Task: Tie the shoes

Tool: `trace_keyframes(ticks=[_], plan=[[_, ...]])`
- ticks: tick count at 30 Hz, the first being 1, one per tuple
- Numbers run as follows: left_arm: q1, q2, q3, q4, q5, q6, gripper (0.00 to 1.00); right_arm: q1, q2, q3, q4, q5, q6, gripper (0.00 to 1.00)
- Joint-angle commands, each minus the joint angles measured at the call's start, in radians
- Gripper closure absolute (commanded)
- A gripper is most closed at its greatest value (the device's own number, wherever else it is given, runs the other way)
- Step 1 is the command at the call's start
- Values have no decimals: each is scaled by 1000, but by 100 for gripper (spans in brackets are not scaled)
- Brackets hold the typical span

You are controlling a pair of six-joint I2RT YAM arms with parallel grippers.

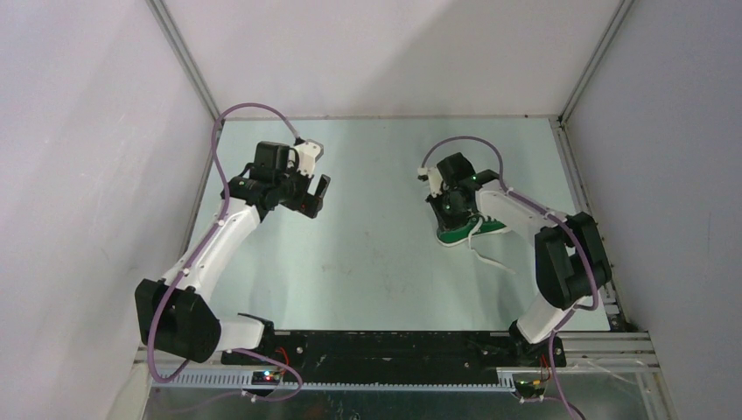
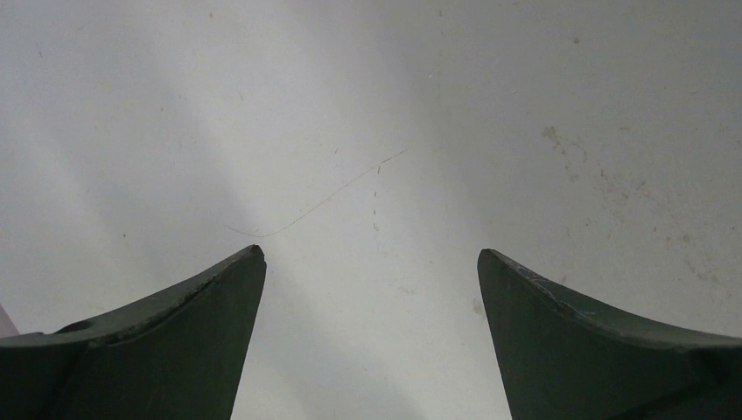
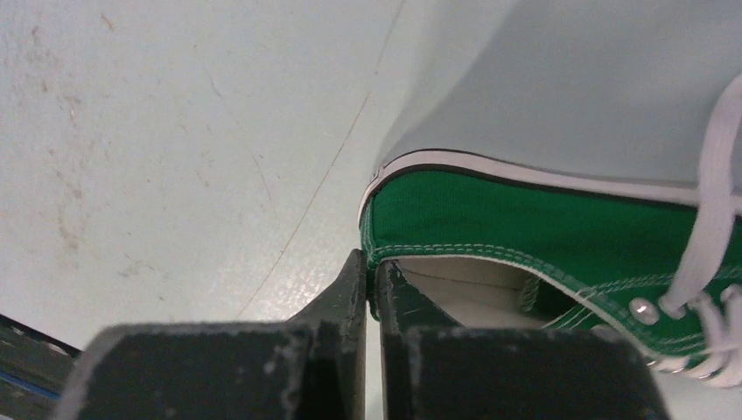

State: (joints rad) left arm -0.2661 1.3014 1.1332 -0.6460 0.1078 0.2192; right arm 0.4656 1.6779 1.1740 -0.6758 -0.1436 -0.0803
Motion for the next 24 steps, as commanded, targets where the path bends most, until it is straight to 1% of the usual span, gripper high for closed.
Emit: trace_keyframes(ticks=[1,2,5,6,7,9,11,12,13,15,19,21,24], plan=[[2,-42,-9,26,-15,10,1,93,61,140,16,-79,-176,100],[2,-44,-9,28,-18,10,1,103,83,159,7,-119,-222,100],[2,-55,-14,34,-21,12,0,111,140,255,-32,-245,-291,100],[1,-55,-15,36,-23,12,0,108,155,303,-68,-275,-337,100],[2,-56,-19,38,-25,12,0,106,183,326,-91,-342,-365,100],[3,-53,-25,41,-34,13,0,99,226,392,-179,-441,-494,100],[4,-48,-27,40,-41,12,0,87,266,450,-276,-500,-684,100],[4,-47,-28,41,-42,11,0,87,285,486,-343,-523,-731,100],[4,-47,-28,42,-42,10,0,87,293,513,-402,-531,-815,100],[4,-42,-25,41,-40,6,0,91,307,533,-465,-538,-917,100],[4,-15,-10,34,-38,-11,0,95,315,519,-590,-539,-1096,100],[4,10,3,25,-35,-28,1,99,311,488,-647,-536,-1163,100],[4,82,63,-10,-29,-85,4,107,265,414,-674,-517,-1200,100]])
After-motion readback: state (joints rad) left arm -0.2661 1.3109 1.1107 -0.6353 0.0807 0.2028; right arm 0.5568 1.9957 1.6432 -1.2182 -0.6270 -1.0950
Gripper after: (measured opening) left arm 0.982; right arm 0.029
